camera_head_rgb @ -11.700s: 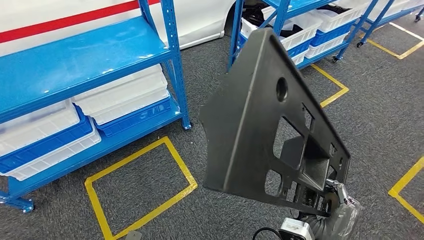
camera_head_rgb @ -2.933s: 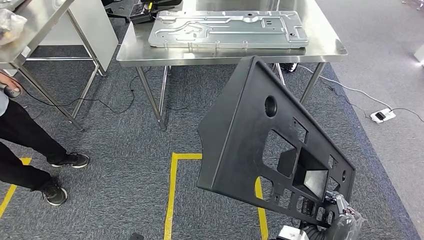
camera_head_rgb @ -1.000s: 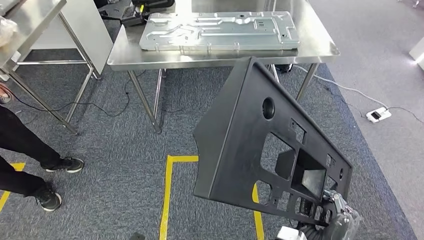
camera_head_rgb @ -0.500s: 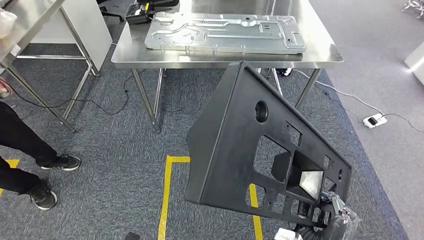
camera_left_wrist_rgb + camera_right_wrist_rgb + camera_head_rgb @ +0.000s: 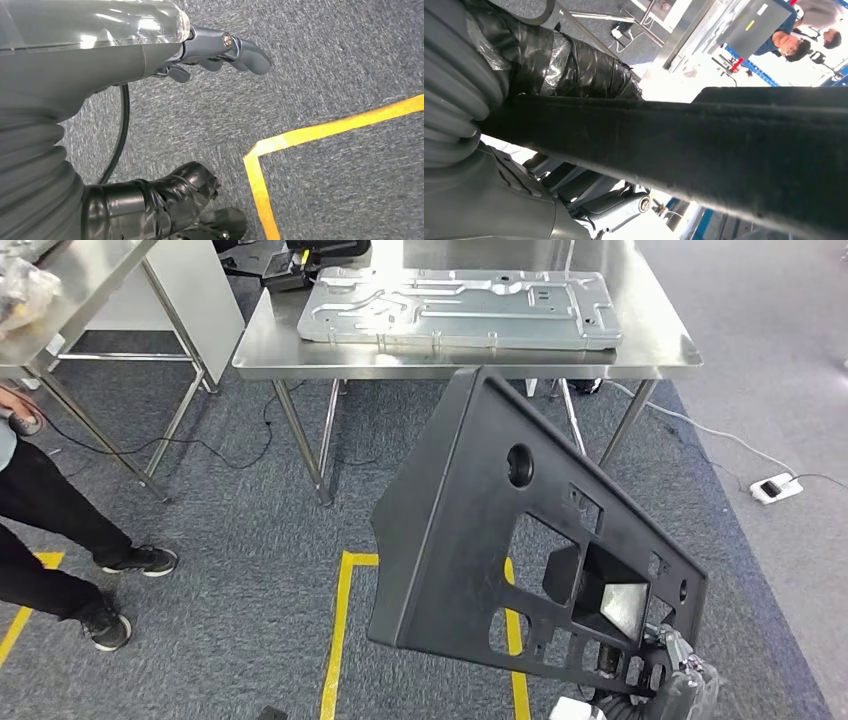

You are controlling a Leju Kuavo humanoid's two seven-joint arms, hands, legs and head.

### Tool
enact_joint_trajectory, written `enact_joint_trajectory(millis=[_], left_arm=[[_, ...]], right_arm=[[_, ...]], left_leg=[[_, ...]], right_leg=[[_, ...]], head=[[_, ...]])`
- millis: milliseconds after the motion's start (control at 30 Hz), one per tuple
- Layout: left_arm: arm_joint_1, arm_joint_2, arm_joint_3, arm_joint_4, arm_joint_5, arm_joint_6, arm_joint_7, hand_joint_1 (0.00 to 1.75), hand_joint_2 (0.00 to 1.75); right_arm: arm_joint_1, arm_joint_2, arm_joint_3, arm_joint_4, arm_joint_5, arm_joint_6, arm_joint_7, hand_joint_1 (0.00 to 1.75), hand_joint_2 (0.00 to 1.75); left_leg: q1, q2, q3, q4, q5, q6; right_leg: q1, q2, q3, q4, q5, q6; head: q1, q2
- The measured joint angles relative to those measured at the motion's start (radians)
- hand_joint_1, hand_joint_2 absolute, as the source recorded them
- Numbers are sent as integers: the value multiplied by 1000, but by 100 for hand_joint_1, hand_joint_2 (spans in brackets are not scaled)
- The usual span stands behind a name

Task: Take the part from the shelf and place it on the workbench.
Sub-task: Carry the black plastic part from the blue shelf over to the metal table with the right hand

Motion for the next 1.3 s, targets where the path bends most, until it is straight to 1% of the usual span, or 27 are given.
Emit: enact_joint_trajectory(millis=[67,100,133,167,233,267,300,400,467,500,567,600,633,667,733,800,867,933,967,1000,1067,1100,1133,1167,1200,1233,1300], left_arm=[[0,0,0,0,1,0,0,0,175],[1,0,0,0,1,-1,0,0,175],[2,0,0,0,1,-1,1,0,175],[3,0,0,0,1,-2,1,0,175],[2,0,0,0,1,-4,1,0,175],[1,0,0,0,1,-7,1,0,175],[1,1,0,0,1,-11,0,0,175],[4,1,0,0,0,-19,0,0,175],[4,1,0,0,-2,-21,0,0,175],[2,0,0,0,-4,-23,0,0,175],[1,1,0,0,-7,-25,0,0,175],[2,1,0,0,-8,-26,0,0,175],[2,1,0,0,-9,-26,0,0,175],[2,1,0,0,-10,-27,0,0,175],[2,1,0,0,-10,-30,-1,0,175],[1,1,0,0,-10,-32,-2,0,175],[2,1,0,0,-10,-33,-2,0,175],[2,1,0,0,-11,-34,-3,0,175],[2,1,0,0,-11,-34,-3,0,175],[1,1,0,0,-11,-35,-3,0,175],[2,1,0,0,-11,-36,-3,0,175],[3,1,0,0,-11,-36,-3,0,175],[4,1,0,0,-11,-36,-3,0,175],[5,1,0,0,-11,-36,-3,0,175],[5,1,0,0,-11,-36,-3,0,175],[5,1,0,0,-11,-36,-3,0,175],[3,2,0,0,-11,-36,-3,0,175]], right_arm=[[0,1,0,0,1,0,0,175,175],[0,1,0,1,2,0,0,175,175],[0,1,0,2,2,0,1,175,175],[0,1,0,2,3,0,1,175,175],[0,1,0,3,1,0,4,175,175],[-1,0,0,3,-3,0,8,175,175],[-2,0,0,4,-9,0,14,175,175],[-4,-1,0,7,-22,0,34,175,175],[-6,-3,0,8,-25,0,38,175,175],[-6,-4,0,8,-27,0,39,175,175],[-7,-7,0,11,-30,0,41,175,175],[-7,-9,0,13,-33,0,44,175,175],[-7,-10,0,16,-39,0,50,175,175],[-8,-12,1,19,-47,0,59,175,175],[-11,-16,3,23,-65,0,79,175,175],[-14,-19,5,26,-76,0,89,175,175],[-15,-20,6,29,-81,0,92,175,175],[-16,-21,7,30,-84,0,93,175,175],[-18,-20,7,31,-85,0,95,175,175],[-19,-20,8,31,-86,0,97,175,175],[-20,-20,8,35,-87,0,103,175,175],[-20,-20,8,37,-87,0,104,175,175],[-20,-20,8,39,-88,0,105,175,175],[-20,-20,8,40,-88,0,105,175,175],[-20,-20,8,41,-88,0,105,175,175],[-21,-20,8,42,-87,0,105,175,175],[-21,-19,8,42,-85,0,105,175,175]], left_leg=[[1,4,-63,132,-61,-6],[1,5,-85,176,-72,-8],[2,6,-89,183,-62,-8],[2,9,-75,152,-35,-8],[0,17,-9,18,31,-1],[-2,20,19,-39,50,4],[-5,23,35,-75,58,8],[-7,22,40,-94,61,22],[-1,20,44,-105,68,34],[1,20,46,-109,71,40],[0,18,45,-109,71,45],[-1,17,45,-108,70,45],[-1,15,46,-107,70,45],[-1,12,47,-106,68,45],[-1,7,50,-103,65,41],[-4,4,49,-99,61,33],[-6,3,48,-99,59,23],[-5,3,48,-96,53,13],[-5,5,41,-78,40,9],[-4,7,22,-37,15,5],[-1,9,-38,90,-49,-1],[0,10,-68,150,-70,-3],[0,10,-83,178,-71,-4],[0,11,-81,171,-52,-4],[0,12,-59,123,-18,-3],[0,13,-27,52,20,1],[-5,15,26,-62,60,10]], right_leg=[[2,-11,0,1,-2,-6],[3,-16,0,1,-3,-7],[4,-21,1,3,-5,-7],[4,-24,2,5,-7,-5],[5,-29,5,10,-12,0],[7,-30,6,12,-15,5],[9,-31,5,14,-16,9],[10,-32,5,12,-16,24],[8,-24,-6,42,-39,34],[6,-18,-26,86,-66,39],[4,-11,-86,213,-127,45],[4,-11,-113,264,-142,47],[4,-11,-123,280,-135,47],[4,-10,-114,257,-110,46],[4,-7,-54,127,-39,39],[9,-3,-11,29,-5,31],[14,-1,-7,13,-5,24],[9,-2,-4,6,-1,14],[6,-4,-2,1,0,6],[4,-6,0,-3,2,0],[5,-10,0,-3,0,-7],[6,-11,0,-3,-1,-8],[6,-11,1,-2,-2,-9],[7,-11,2,0,-4,-8],[7,-11,5,1,-6,-6],[7,-11,7,3,-9,-4],[10,-11,9,8,-15,5]], head=[[0,0],[-1,0],[-1,0],[-1,0],[-1,0],[-1,0],[0,0],[0,0],[0,0],[1,0],[1,0],[1,0],[1,0],[1,0],[1,0],[1,0],[0,0],[0,0],[0,0],[0,0],[-1,0],[0,0],[0,0],[-1,0],[-1,0],[-1,0],[0,0]])
